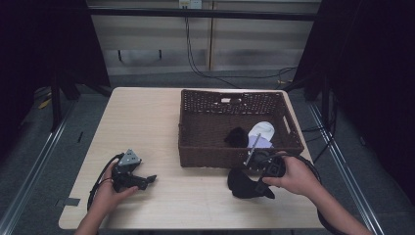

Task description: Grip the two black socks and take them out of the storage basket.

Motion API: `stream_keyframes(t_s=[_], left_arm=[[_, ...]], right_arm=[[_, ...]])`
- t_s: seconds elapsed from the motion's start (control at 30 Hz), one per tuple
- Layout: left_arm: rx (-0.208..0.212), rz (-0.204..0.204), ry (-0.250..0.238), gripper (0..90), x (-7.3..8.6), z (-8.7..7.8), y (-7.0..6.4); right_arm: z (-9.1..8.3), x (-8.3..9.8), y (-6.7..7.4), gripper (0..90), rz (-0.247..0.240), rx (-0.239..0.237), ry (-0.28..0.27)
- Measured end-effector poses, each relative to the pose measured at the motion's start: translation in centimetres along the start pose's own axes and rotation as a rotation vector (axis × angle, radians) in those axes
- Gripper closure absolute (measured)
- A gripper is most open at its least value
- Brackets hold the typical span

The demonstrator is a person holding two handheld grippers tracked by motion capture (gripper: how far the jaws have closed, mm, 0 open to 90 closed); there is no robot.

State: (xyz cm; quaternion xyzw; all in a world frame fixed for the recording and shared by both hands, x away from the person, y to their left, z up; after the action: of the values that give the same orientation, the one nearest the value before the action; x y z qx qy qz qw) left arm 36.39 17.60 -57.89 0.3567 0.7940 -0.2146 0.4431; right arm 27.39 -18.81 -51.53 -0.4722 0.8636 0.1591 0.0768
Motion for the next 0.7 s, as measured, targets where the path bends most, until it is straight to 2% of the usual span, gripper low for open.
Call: stream_keyframes(t_s=[0.03,0.13,0.33,0.37,0.4,0.7], left_arm=[[0.000,0.000,0.000,11.4,0.0,0.0,0.0],[-0.001,-0.001,-0.001,11.3,0.0,0.0,0.0],[0.000,0.000,0.000,11.3,0.0,0.0,0.0],[0.000,0.000,0.000,11.3,0.0,0.0,0.0],[0.000,0.000,0.000,11.3,0.0,0.0,0.0],[0.000,0.000,0.000,11.3,0.0,0.0,0.0]], right_arm=[[-0.1,0.4,-0.3,73.7,0.003,0.018,0.008],[-0.2,0.7,-0.6,70.9,0.010,0.027,0.008],[-0.9,0.8,-0.9,56.7,0.031,0.042,-0.014],[-0.9,0.8,-0.9,56.7,0.031,0.042,-0.014],[-1.5,0.8,-0.9,54.4,0.044,0.039,-0.018],[-3.9,-0.1,-0.6,45.6,0.038,0.036,-0.028]])
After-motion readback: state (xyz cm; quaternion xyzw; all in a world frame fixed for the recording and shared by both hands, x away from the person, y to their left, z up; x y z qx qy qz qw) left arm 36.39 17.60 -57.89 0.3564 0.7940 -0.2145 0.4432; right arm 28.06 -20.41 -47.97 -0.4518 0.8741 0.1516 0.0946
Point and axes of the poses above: each handheld gripper's, and its own axes: z roughly forward along the jaws, x roughly out of its underside, y roughly to its left, the point moved 10 cm from there along z, roughly forward along the jaws, and after that the axes turned 13 degrees about -y, right-handed, at the moved point
